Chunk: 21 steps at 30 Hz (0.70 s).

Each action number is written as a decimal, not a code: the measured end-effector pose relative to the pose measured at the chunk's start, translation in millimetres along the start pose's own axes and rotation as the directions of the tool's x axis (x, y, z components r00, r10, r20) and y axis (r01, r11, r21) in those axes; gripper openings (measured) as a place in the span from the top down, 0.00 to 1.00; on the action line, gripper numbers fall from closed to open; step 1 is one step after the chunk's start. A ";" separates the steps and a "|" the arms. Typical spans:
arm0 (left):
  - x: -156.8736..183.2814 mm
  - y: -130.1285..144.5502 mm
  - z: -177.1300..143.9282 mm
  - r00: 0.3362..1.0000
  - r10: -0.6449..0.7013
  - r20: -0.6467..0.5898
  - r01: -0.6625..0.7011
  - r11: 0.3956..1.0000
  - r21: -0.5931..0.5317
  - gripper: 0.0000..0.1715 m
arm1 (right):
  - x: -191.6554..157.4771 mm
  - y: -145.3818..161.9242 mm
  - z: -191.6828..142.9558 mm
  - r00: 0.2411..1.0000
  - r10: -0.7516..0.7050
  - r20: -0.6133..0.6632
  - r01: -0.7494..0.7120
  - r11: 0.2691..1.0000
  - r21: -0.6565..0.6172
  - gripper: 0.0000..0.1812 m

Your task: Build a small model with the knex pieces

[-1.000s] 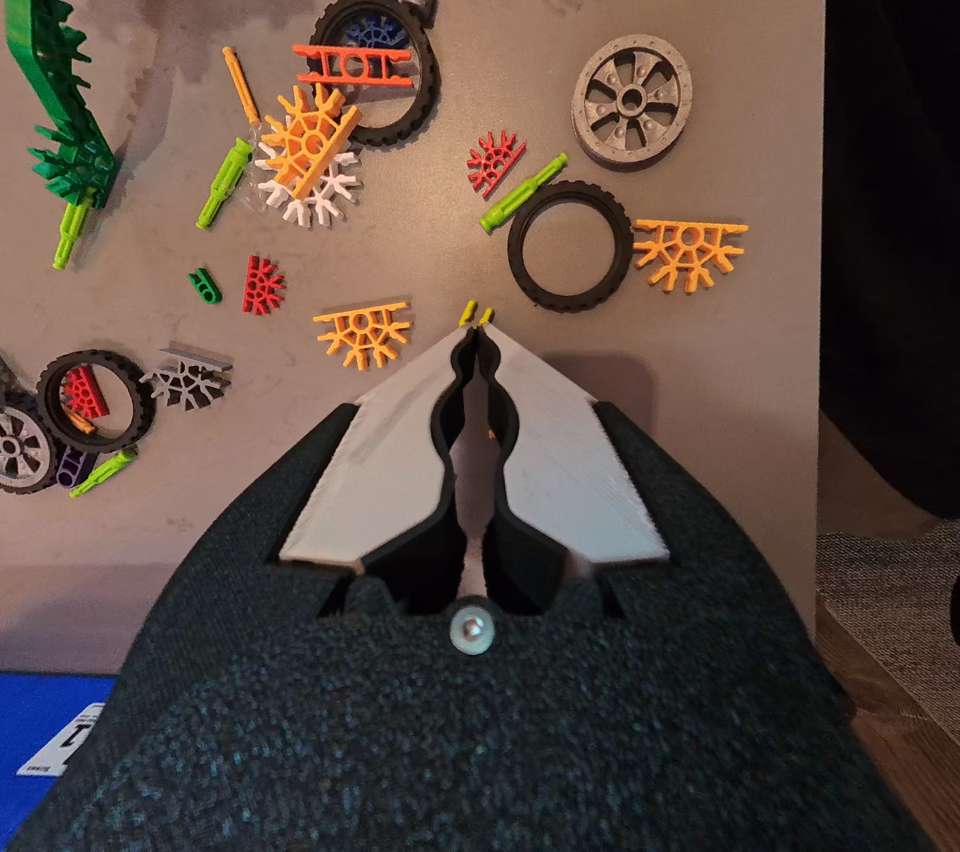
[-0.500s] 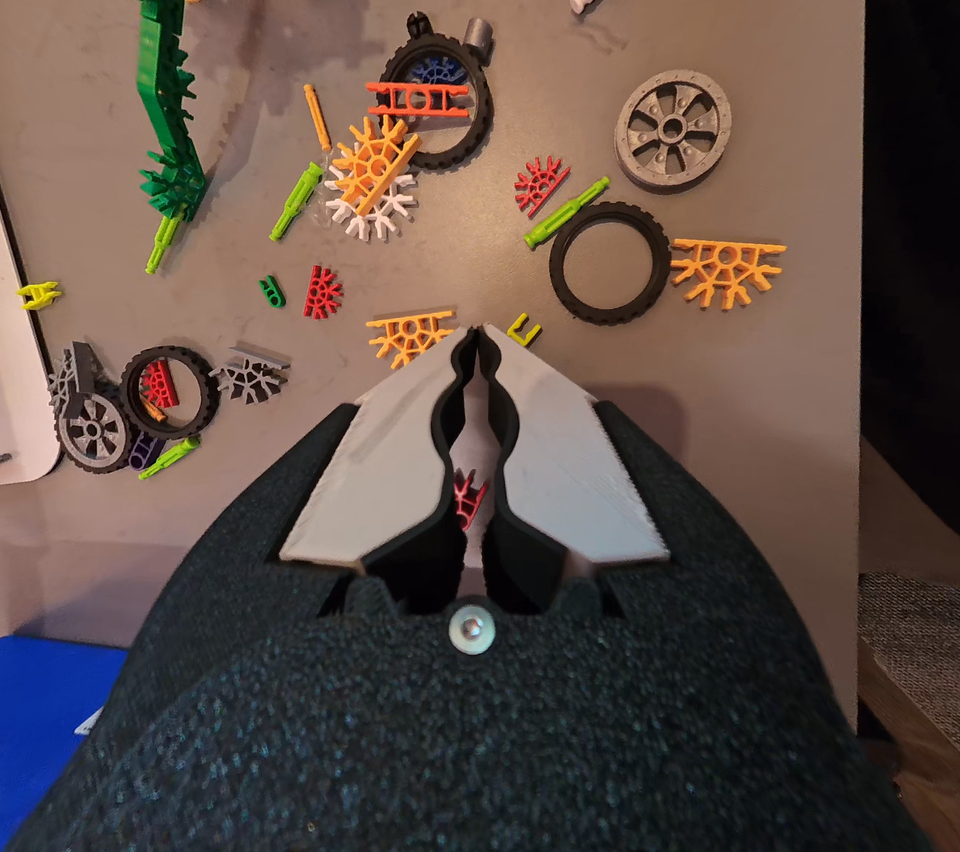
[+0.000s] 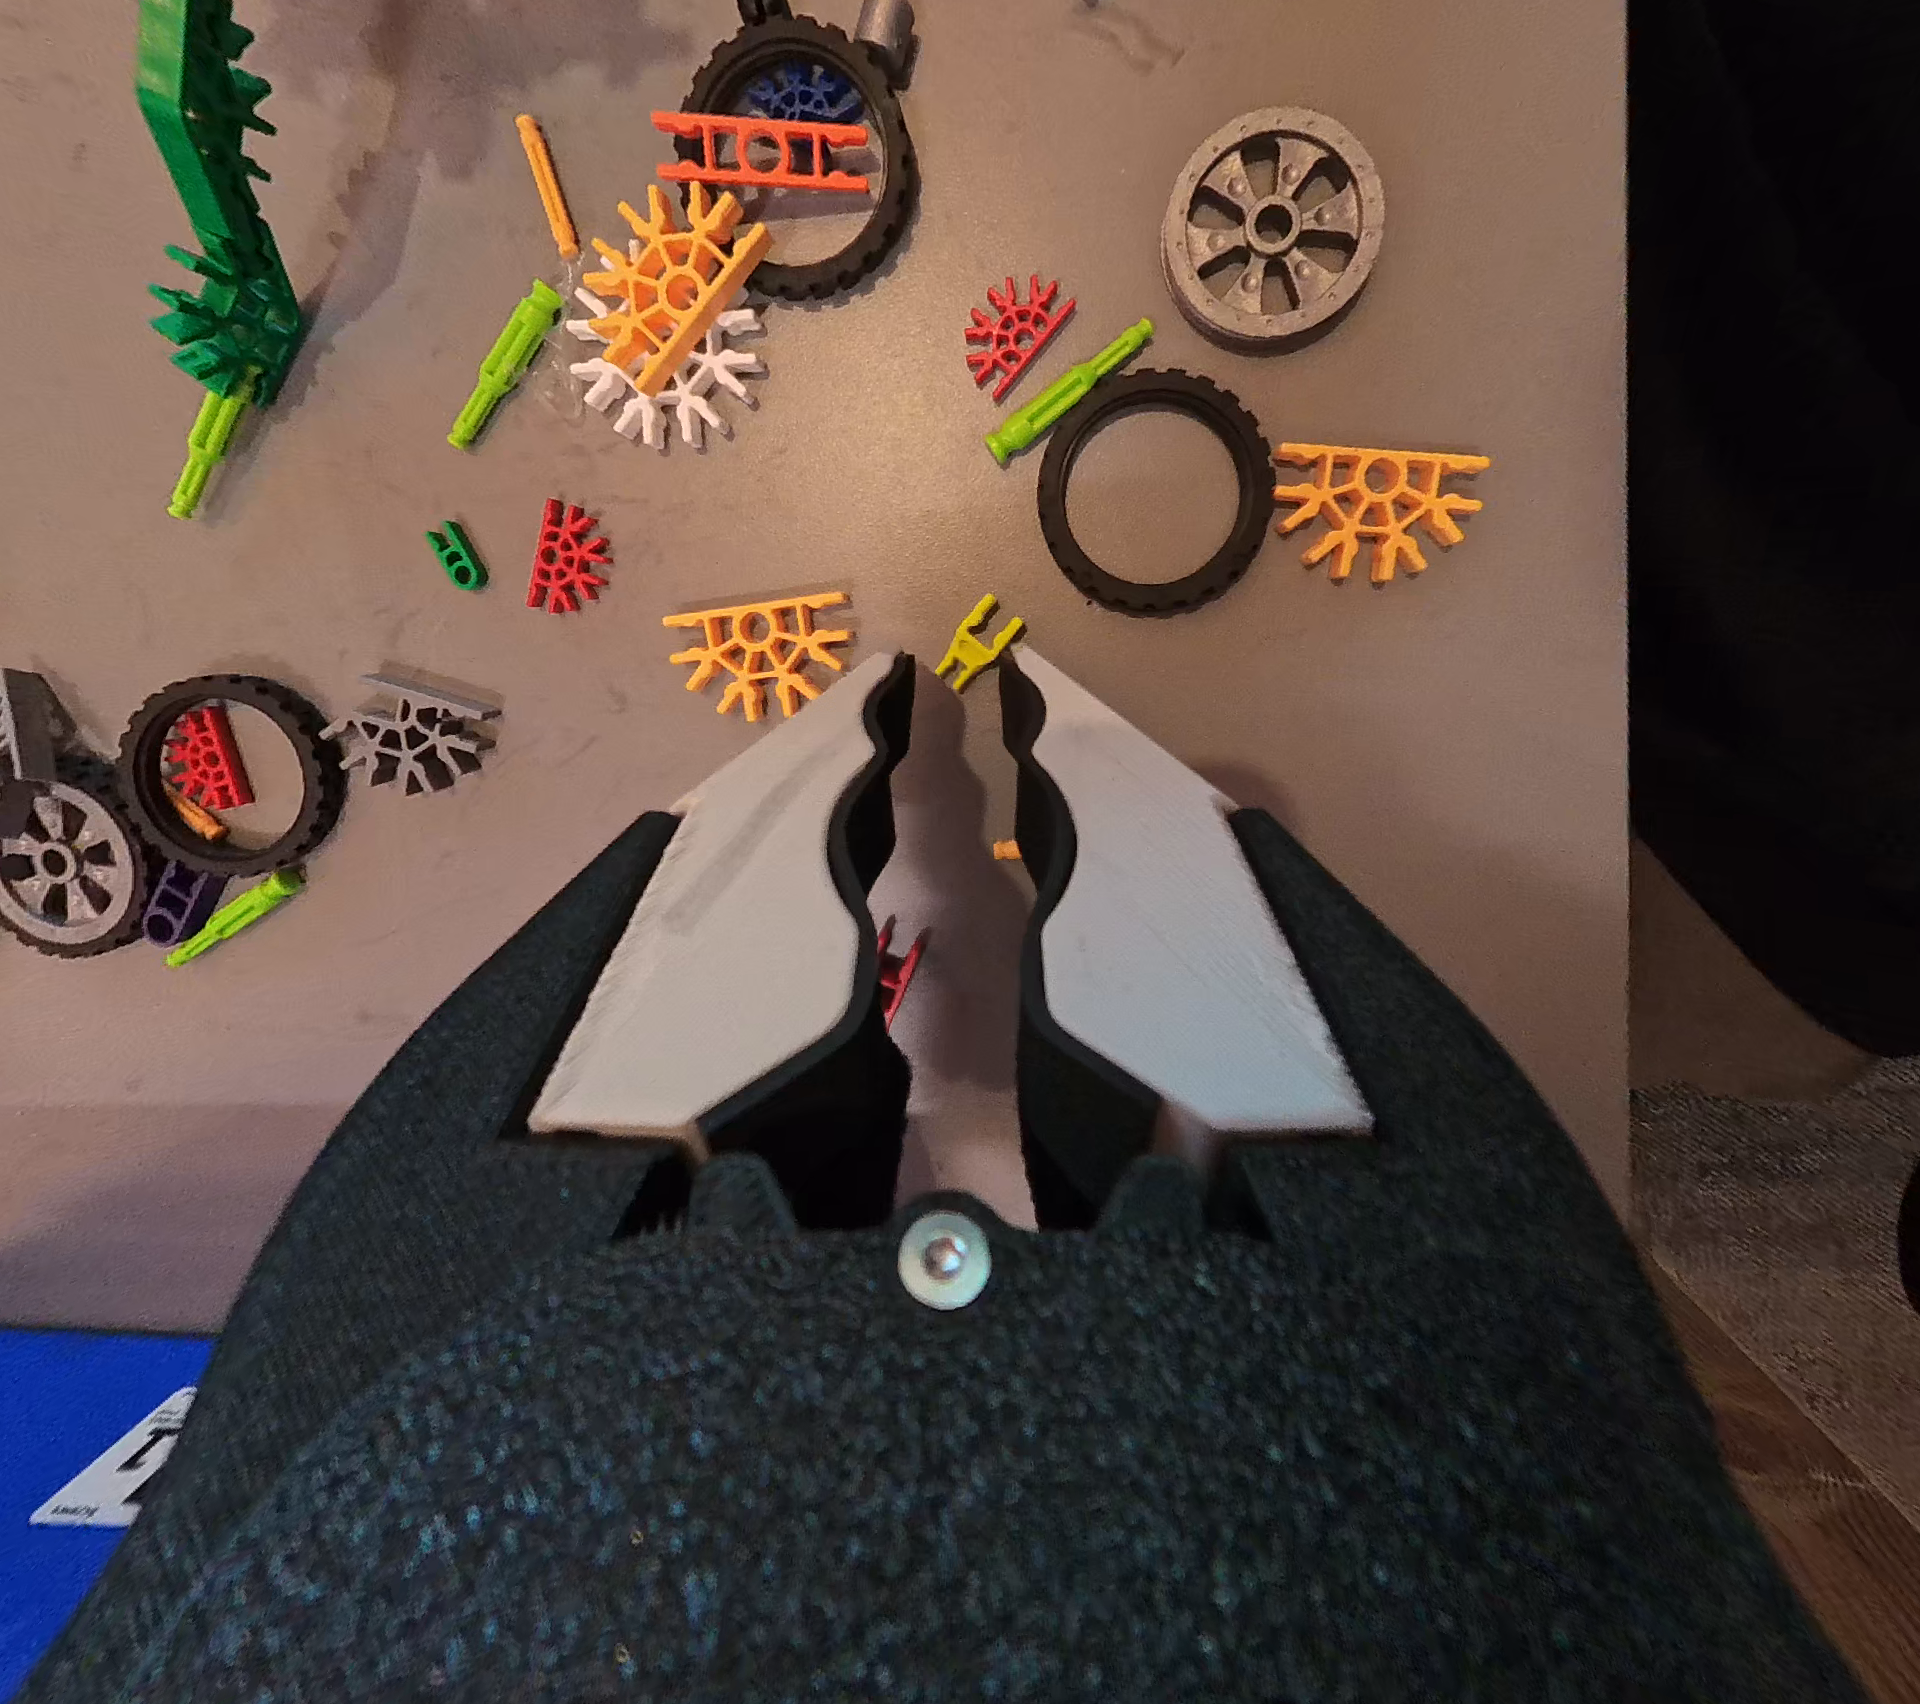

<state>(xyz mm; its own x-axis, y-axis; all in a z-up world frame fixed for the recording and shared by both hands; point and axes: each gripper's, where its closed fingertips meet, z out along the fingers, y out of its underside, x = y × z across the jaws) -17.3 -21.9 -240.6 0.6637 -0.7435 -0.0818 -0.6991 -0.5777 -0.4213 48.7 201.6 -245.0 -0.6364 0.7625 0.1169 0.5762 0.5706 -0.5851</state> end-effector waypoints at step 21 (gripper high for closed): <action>-0.6 -2.2 11.4 1.000 -0.002 -0.020 0.003 1.000 0.024 1.00 | 0.3 6.0 -0.3 1.000 0.023 0.015 -0.023 1.000 0.006 0.48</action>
<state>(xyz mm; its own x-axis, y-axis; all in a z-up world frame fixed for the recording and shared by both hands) -13.1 -16.4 -249.9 0.6597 -0.7490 -0.0624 -0.6908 -0.5715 -0.4430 52.2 205.4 -248.2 -0.6306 0.7707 0.0916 0.5877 0.5512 -0.5922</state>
